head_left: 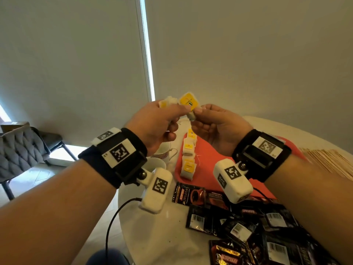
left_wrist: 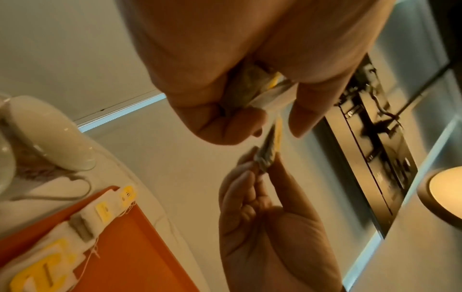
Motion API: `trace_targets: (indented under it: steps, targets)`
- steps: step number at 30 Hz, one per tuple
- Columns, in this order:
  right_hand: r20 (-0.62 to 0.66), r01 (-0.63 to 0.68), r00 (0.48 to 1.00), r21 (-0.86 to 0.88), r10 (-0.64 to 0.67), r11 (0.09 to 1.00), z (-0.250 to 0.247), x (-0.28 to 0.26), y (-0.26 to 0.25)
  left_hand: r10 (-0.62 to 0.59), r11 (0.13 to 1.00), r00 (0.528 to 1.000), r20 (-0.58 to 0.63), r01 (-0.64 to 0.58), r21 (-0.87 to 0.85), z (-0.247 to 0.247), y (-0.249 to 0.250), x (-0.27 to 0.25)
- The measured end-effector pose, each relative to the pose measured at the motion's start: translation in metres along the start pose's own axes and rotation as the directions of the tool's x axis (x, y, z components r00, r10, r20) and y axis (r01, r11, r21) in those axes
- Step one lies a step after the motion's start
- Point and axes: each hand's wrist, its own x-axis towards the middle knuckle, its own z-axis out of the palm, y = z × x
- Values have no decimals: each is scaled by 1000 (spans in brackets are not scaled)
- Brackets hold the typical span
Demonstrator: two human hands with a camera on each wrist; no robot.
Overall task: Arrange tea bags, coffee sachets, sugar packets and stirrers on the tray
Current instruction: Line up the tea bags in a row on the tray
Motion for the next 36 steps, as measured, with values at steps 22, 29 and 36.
trace_targets:
  steps: [22,29,36]
  targets:
    - [-95,47,994,-154,-62,987,-24,28,-1,49,988,990,-134,-29,151,-18,-13,32]
    - [-280,-216,953,-351,118,911,-50,48,36,-55,998,987,-153,55,-7,-29,-24,41]
    - [-297,-398,909,-406,293,823,-67,56,70,-94,996,985,-145,92,-19,-38,-34,49]
